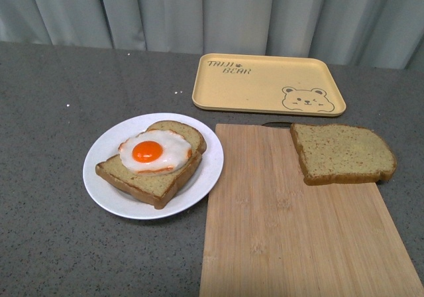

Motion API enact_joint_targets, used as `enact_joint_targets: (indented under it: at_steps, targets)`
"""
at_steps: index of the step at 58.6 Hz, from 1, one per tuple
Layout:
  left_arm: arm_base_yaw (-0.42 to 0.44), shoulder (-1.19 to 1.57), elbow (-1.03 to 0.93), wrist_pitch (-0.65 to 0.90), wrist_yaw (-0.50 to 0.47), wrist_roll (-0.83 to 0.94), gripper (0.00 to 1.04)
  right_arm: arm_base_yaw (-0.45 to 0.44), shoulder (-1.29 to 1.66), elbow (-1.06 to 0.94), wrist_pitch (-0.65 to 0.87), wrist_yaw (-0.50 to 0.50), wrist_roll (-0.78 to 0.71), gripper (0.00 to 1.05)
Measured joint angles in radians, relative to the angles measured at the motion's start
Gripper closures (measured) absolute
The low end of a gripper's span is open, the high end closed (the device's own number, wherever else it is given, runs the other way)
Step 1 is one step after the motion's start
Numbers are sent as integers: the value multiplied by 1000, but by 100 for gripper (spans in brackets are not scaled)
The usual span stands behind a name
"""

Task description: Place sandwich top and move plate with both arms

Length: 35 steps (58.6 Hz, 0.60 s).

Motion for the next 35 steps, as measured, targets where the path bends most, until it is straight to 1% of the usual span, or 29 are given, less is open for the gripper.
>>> enact_joint_targets:
  at_steps: [35]
  targets:
    - [0,0,0,0,0,0,7,0,0,0,0,0,0,9]
